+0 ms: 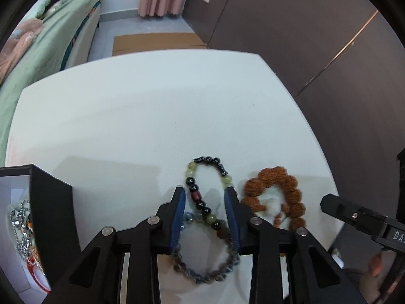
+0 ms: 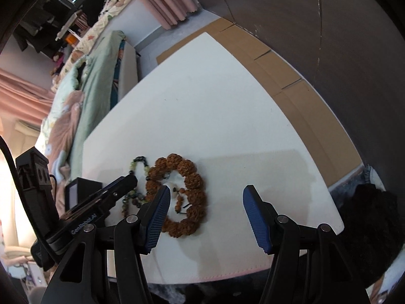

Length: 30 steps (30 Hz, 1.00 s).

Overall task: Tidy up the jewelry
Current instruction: 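Grasp the black-and-green bead bracelet with the left gripper, then grasp the brown rudraksha bracelet with the right gripper while the left gripper holds its bracelet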

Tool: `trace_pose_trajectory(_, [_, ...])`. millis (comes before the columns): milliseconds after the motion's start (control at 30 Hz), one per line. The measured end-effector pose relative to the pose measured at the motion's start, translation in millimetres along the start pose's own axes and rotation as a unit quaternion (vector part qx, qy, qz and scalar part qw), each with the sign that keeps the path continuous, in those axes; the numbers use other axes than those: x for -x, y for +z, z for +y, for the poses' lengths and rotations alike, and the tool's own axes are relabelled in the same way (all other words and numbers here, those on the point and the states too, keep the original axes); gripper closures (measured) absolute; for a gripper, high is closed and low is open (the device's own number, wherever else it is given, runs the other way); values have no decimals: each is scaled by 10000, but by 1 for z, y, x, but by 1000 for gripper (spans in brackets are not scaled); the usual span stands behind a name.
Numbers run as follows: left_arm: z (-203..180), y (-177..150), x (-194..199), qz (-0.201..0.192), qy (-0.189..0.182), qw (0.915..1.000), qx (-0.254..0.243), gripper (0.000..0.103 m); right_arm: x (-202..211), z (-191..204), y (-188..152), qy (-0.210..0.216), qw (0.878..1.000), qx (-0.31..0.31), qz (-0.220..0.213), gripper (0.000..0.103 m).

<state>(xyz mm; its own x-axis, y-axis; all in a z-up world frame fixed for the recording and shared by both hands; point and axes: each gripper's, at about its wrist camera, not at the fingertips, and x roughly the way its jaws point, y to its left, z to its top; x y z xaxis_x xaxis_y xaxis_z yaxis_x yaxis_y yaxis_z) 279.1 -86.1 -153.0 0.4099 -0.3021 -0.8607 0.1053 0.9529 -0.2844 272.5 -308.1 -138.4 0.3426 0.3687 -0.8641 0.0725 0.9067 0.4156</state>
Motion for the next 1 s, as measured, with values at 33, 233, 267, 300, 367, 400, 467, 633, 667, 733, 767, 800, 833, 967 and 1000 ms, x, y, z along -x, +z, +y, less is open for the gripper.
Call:
trace_pose_trajectory(33, [-3,-1,-1,28,91,9999,-89,71,-3,1,1,-55,10000,28,21,41])
trace_pose_trajectory(233, [-1,-3,-2,-67,292,9992,-253,95,-24,10,6,-375,9990,192,172,42])
trace_pose_trajectory(267, [0,-2,-1,-60,229,9994,-236,95,-26,14,7,-457,9985,255,162,42])
trace_pose_trajectory(300, [2,-2,2,-79,151,9996,-214,95,-27,17,7,-550,9978,334,133,42])
trace_pose_trajectory(367, [5,-1,10,-166,51,9997,-164,95,-28,24,8,-690,9964,481,103,43])
trace_pose_trajectory(400, [6,1,14,-212,-15,9997,-131,95,-29,27,8,-741,9957,556,102,43])
trace_pose_trajectory(467, [9,2,26,-324,-137,9994,-62,95,-32,31,8,-845,9940,683,125,45])
trace_pose_trajectory(633, [10,5,45,-550,-277,9981,30,95,-33,38,8,-1103,9903,839,42,56])
trace_pose_trajectory(667, [10,5,48,-588,-284,9979,38,95,-33,39,7,-1108,9900,874,33,64])
trace_pose_trajectory(733, [12,5,58,-697,-294,9971,61,95,-33,41,6,-1040,9902,928,59,82])
trace_pose_trajectory(767, [13,5,63,-750,-318,9966,85,95,-33,42,5,-1029,9903,930,92,82])
trace_pose_trajectory(800, [15,4,70,-847,-353,9957,113,95,-32,42,3,-1064,9899,930,80,82])
trace_pose_trajectory(833, [15,4,75,-909,-348,9952,114,95,-30,43,2,-1091,9897,929,62,82])
trace_pose_trajectory(967, [19,0,96,-1131,-306,9930,110,95,-16,51,-4,-898,9922,865,-70,82])
trace_pose_trajectory(1000, [19,-2,101,-1178,-306,9925,123,95,-11,53,-5,-866,9924,870,-125,82])
